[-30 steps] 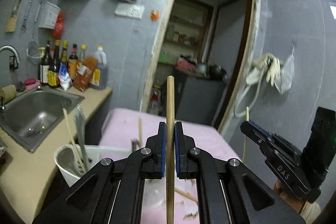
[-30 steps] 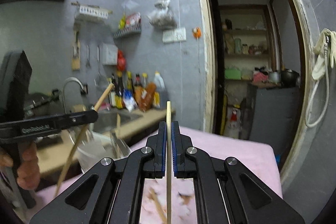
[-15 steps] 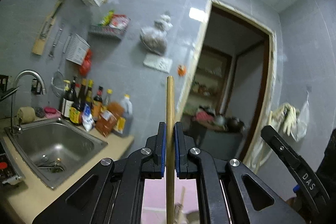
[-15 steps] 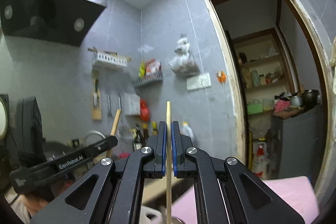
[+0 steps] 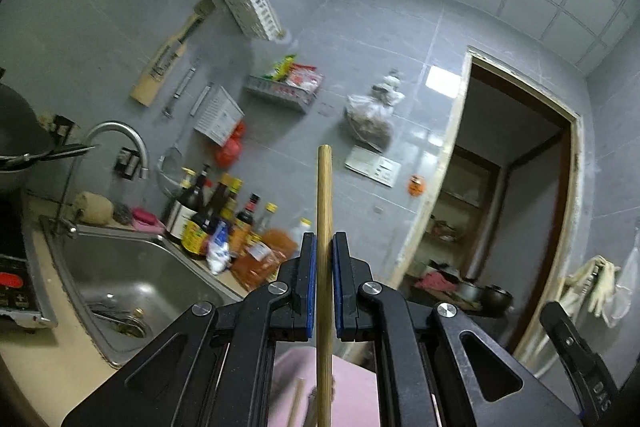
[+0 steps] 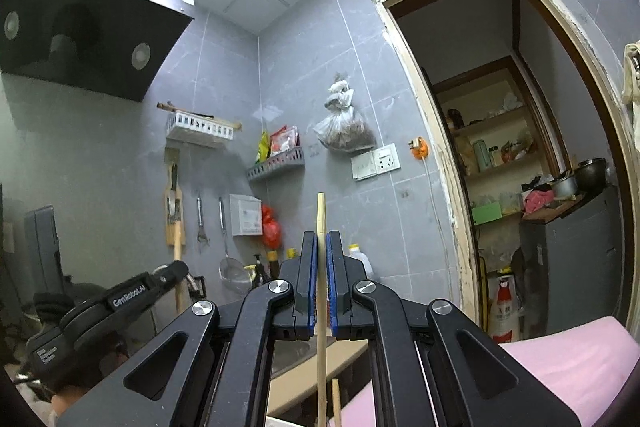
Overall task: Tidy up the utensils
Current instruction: 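Lift and carry both chopsticks over the white caddy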
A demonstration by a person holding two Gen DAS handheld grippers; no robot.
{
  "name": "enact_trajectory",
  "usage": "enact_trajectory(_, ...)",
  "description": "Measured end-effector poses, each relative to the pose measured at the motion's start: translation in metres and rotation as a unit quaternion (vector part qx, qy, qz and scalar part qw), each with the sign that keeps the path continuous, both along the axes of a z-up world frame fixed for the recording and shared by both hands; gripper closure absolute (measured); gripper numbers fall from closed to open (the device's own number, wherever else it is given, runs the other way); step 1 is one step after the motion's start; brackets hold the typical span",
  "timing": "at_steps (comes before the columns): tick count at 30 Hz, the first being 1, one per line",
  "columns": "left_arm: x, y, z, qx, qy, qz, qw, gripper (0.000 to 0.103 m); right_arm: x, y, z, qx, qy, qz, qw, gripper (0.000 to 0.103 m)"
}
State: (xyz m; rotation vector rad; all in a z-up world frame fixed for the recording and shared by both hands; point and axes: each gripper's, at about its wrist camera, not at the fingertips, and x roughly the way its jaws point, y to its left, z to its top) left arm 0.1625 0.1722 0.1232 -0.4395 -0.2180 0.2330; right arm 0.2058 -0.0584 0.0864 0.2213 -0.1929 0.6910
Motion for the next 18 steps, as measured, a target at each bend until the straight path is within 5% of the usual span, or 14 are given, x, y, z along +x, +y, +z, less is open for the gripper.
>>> enact_trajectory(7,0.003,-0.001,-0.008,0.003,-0.002,0.022,0.9998,0.098,0.004,0.005,-0.009,-0.007,0.001,-0.001,1.0,0.1)
enact_trajectory(18,0.007,-0.028,-0.041,0.039,0.048,0.014,0.998,0.098,0.008,0.017,-0.027,-0.057,0.034,0.004,0.998,0.1)
